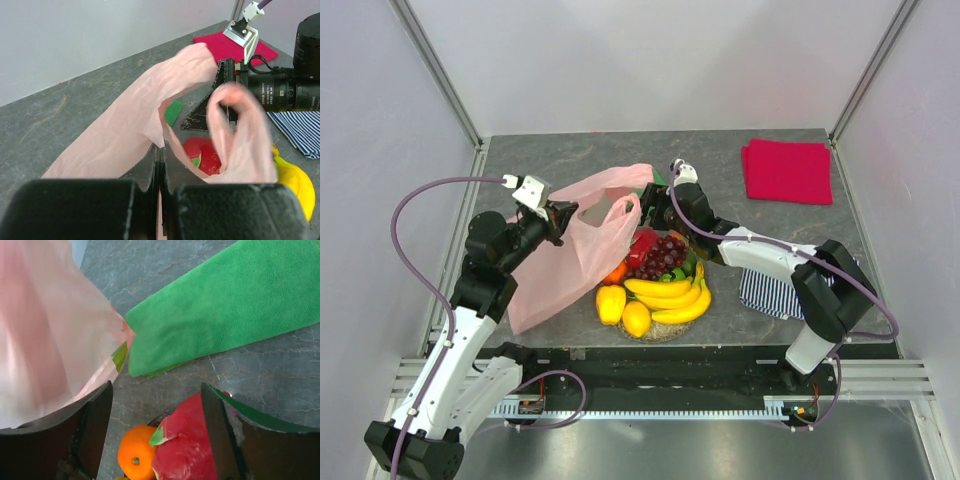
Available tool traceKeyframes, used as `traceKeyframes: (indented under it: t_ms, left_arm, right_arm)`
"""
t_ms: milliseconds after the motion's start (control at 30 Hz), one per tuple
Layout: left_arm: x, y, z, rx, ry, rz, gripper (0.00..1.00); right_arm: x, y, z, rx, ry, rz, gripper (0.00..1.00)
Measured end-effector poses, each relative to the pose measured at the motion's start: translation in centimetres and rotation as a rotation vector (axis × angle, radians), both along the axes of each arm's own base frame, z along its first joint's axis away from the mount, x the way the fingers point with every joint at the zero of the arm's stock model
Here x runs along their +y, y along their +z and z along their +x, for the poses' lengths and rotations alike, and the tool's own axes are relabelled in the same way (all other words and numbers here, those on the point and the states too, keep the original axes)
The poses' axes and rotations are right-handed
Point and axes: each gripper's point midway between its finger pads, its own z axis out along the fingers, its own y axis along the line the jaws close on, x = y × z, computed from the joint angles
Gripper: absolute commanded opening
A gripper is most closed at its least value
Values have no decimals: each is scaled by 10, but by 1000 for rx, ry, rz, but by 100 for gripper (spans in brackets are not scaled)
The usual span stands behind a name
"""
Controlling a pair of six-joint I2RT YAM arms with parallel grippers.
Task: Place the fruits into the plastic bag
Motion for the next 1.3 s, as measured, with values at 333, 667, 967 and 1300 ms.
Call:
traceKeyframes:
  t_ms: [333, 667, 967, 1300]
  left_arm:
    - [5, 1, 3, -5, 31, -1, 2]
    - [4, -1, 4, -1, 29, -15, 2]
    - [2, 0, 4, -6, 15, -23, 2]
    - [49, 6, 13, -34, 241, -9, 1]
  right_arm:
    - [15, 21, 9, -19, 79, 122, 94]
    - [36, 39, -9, 35, 165, 262, 93]
    - [56, 18, -12, 112, 200, 270, 25]
    - [14, 10, 18, 129, 117, 245, 0]
